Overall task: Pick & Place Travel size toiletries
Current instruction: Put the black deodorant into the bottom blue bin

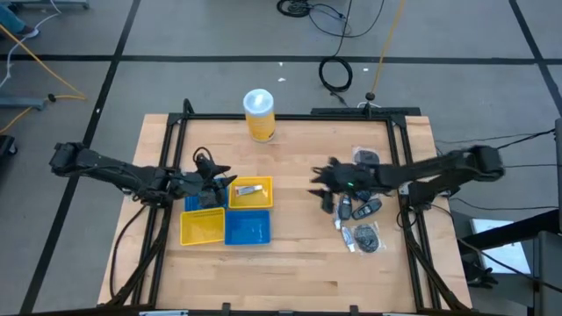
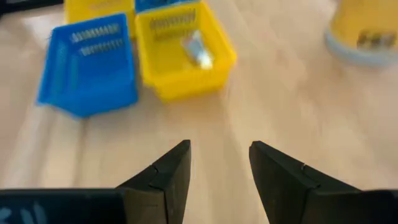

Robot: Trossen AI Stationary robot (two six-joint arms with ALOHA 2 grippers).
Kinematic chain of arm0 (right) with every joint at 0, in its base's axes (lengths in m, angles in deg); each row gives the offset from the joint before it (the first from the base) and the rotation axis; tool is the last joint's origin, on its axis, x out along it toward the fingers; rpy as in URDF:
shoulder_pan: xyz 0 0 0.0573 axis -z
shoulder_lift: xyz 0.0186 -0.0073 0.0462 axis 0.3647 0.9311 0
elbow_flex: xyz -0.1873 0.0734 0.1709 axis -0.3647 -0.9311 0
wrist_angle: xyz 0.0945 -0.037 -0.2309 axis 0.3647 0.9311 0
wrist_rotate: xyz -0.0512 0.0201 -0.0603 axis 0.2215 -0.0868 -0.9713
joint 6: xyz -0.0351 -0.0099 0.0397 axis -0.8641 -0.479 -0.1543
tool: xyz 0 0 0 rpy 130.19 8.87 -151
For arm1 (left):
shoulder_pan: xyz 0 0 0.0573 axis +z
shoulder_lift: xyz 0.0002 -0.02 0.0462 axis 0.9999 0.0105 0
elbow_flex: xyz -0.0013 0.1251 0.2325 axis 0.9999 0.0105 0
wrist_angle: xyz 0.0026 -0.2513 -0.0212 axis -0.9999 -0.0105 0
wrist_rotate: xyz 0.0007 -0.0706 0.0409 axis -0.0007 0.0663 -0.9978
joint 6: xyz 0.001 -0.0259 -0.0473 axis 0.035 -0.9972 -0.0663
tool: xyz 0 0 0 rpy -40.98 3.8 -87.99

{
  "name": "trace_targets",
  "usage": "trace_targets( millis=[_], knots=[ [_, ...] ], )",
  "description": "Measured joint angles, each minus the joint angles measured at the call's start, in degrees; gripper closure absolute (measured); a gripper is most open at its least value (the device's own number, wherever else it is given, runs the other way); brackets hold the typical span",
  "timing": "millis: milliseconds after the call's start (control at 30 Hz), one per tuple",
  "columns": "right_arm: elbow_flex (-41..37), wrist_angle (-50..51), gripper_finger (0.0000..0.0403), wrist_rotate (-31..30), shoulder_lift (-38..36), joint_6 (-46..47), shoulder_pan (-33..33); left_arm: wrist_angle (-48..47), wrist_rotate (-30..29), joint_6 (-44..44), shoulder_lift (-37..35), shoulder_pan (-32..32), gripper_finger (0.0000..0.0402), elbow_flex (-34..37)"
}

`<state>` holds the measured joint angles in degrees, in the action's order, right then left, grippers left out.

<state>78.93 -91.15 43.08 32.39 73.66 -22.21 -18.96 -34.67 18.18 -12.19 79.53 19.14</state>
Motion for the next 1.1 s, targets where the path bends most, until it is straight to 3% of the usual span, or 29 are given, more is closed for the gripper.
trace_targets(
  millis=[167, 367, 500, 633, 800, 1000, 1100],
  knots=[
    [-6.14, 13.79, 0.0248, -5.78, -11.26, 14.15, -6.91, 7.68, 1.04, 4.76, 5.74, 0.0, 0.0229, 0.0],
    [-6.19, 32.09, 0.0248, -11.68, -17.06, 29.51, -14.28, 16.34, 3.39, 9.76, 11.96, 0.0, 0.0229, 0.0],
    [-6.92, 34.83, 0.0248, -11.25, -17.54, 38.32, -15.79, 18.96, 3.6, 11.16, 14.42, 0.02, 0.0229, 0.0],
    [-8.6, 34.72, 0.0243, -8.6, -17.52, 40.29, -15.58, 19.12, 3.61, 11.21, 15.12, 0.04, 0.0229, 0.0],
    [-8.84, 33.94, 0.0186, -2.22, -17.3, 42.12, -12.88, 19.43, 3.61, 11.12, 15.12, 0.08, 0.0229, 0.0],
    [-8.83, 32.14, 0.0085, -2.23, -13.38, 45.67, -10.5, 19.47, 3.61, 10.87, 15.12, 0.09, 0.0229, 0.0],
    [-8.82, 30.57, 0.0056, -2.34, -9.34, 47.42, -10.42, 19.49, 3.61, 10.75, 15.12, 0.09, 0.0229, 0.0]
  ],
)
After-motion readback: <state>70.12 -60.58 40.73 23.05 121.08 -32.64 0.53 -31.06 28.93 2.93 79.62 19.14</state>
